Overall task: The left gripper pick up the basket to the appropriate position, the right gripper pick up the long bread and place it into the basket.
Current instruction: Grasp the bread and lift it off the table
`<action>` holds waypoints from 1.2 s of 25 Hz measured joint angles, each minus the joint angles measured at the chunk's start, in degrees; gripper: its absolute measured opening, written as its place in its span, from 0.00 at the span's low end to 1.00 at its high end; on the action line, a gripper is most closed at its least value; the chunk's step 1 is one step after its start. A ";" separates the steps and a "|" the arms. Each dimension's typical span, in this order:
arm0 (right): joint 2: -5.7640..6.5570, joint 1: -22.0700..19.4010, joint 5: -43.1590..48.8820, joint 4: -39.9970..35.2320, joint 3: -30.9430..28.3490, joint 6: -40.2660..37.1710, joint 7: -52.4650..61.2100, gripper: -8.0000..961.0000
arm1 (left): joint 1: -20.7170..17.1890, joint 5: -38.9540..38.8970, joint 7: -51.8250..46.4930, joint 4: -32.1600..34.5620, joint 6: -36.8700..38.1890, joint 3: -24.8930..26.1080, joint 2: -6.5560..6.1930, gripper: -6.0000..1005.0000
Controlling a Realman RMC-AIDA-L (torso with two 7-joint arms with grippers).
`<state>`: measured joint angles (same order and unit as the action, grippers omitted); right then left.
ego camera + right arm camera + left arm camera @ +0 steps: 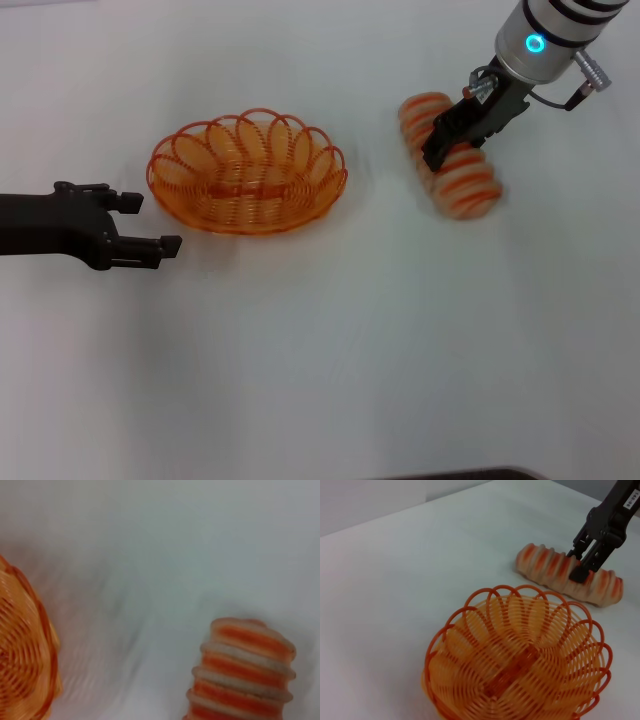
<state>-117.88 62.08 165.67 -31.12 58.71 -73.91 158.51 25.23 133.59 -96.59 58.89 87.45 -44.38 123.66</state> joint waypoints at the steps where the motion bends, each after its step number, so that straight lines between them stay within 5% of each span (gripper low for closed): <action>1: 0.00 0.00 0.00 -0.05 0.00 0.00 -0.02 0.80 | -0.03 0.00 0.00 0.00 0.00 0.00 0.00 0.85; 5: 0.01 -0.02 0.00 -0.21 0.34 -0.14 -0.04 0.65 | -0.08 0.00 0.00 0.00 0.00 -0.01 0.00 0.85; 30: 0.33 -1.02 -0.40 -2.38 0.00 -2.02 -1.25 0.44 | -0.10 0.00 0.00 0.29 0.92 0.00 0.00 0.85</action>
<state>-117.55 61.06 165.27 -33.50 58.72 -75.94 157.25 25.14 133.59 -96.59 59.18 88.37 -44.38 123.66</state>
